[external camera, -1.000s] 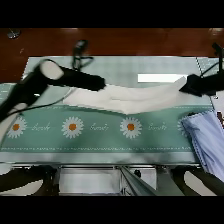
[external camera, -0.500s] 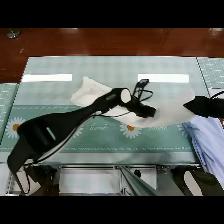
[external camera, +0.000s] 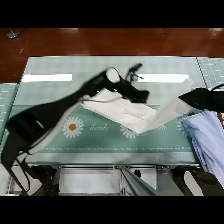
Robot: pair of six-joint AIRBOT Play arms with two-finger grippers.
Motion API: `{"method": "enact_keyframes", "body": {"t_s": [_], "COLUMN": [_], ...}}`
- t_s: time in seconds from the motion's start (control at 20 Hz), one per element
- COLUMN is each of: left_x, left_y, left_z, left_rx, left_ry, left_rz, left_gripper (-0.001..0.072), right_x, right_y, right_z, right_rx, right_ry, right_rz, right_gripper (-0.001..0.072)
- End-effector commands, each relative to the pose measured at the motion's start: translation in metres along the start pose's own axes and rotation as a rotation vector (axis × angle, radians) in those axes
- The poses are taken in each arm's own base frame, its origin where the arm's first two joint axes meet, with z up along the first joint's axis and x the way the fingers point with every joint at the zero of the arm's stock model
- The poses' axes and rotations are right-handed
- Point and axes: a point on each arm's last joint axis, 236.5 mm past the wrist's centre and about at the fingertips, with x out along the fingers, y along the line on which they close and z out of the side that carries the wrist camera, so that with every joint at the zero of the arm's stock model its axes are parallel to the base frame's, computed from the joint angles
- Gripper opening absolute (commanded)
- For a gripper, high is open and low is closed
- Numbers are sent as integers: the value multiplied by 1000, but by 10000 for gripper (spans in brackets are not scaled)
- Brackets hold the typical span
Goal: Fold the shirts.
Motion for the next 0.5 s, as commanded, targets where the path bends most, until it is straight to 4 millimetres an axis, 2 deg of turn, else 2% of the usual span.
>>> {"method": "enact_keyframes", "body": {"t_s": [0.0, 0.1, 0.15, 0.2, 0.25, 0.35, 0.45], "left_x": [-129, -211, -250, -280, -305, -333, -343], "left_y": [54, 72, 76, 78, 79, 88, 97], "left_z": [25, 26, 19, 5, -17, -69, -117], "left_rx": [-12, -28, -29, -24, -22, -45, -96], "left_ry": [-69, -196, -271, -324, -364, -419, -494], "left_rz": [101, 188, 236, 274, 313, 405, 460], "left_gripper": [22, 22, 23, 23, 23, 23, 23], "right_x": [33, 68, 88, 107, 129, 173, 218], "right_y": [36, 68, 86, 103, 121, 152, 177], "right_z": [5, 7, 9, 13, 15, 16, 13], "right_rx": [-40, -94, -127, -155, -181, -221, -246], "right_ry": [30, 92, 126, 156, 189, 257, 309], "right_rz": [102, 153, 177, 196, 216, 245, 267], "right_gripper": [20, 20, 20, 20, 20, 20, 20]}}
